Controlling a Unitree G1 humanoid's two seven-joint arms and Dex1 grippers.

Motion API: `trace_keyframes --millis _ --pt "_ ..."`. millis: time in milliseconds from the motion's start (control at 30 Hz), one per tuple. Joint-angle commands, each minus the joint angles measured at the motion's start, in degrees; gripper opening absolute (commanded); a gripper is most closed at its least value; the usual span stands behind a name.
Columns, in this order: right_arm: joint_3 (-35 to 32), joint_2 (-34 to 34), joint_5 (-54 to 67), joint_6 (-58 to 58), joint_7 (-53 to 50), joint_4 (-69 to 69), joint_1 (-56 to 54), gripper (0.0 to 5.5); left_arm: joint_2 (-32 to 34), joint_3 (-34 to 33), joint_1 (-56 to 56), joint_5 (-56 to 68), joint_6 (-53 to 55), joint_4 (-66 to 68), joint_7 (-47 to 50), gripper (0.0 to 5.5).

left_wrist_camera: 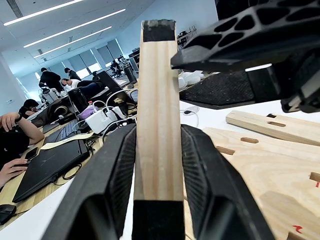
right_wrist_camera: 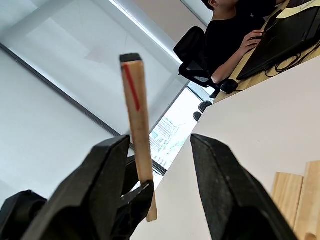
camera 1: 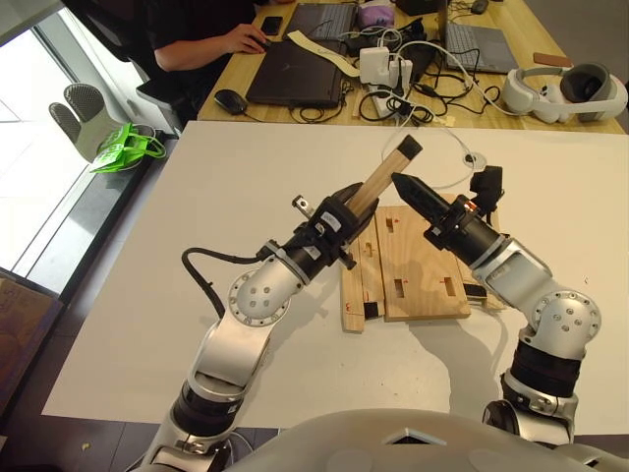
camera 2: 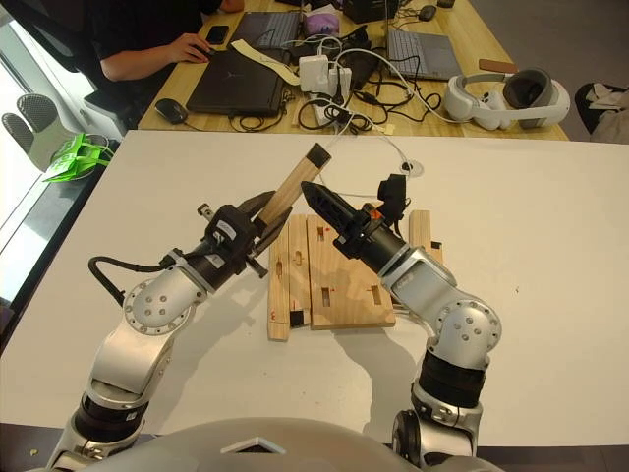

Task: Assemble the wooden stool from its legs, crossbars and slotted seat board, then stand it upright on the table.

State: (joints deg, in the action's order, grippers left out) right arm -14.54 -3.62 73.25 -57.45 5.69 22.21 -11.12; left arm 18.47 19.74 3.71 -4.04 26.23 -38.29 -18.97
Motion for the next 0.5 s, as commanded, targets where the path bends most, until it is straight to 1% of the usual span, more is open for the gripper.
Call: trace_keyframes --millis 33,67,100,233,433,500 --pt "1.16 -1.49 0.05 1.40 -0.07 -1.25 -1.86 2.30 0.10 1.63 -0.07 -1.18 -0.69 -1.02 -0.58 1.29" --pt "1.44 -1.66 0.11 1.67 0.03 -1.28 -1.91 2.30 0.07 1.80 -0.13 -1.38 -0.79 -0.96 -0.59 1.29" --pt "1.73 -1.86 0.20 1.96 0.10 -1.28 -1.87 2.07 0.06 1.84 -0.15 -1.52 -0.91 -0.83 -0.59 1.29" --pt "2.47 -2.92 1.05 2.69 0.95 -0.93 -1.51 1.55 0.14 1.13 0.17 -2.09 -1.26 0.15 -0.41 1.29" --pt "2.81 -5.51 4.17 2.42 4.44 0.59 -1.21 0.54 0.55 0.55 0.68 -3.96 -1.22 1.99 -0.11 1.29" --pt "3.11 -6.41 4.75 2.56 5.92 1.13 -1.16 0.47 0.78 0.51 0.78 -4.59 -1.78 2.39 -0.10 1.29"
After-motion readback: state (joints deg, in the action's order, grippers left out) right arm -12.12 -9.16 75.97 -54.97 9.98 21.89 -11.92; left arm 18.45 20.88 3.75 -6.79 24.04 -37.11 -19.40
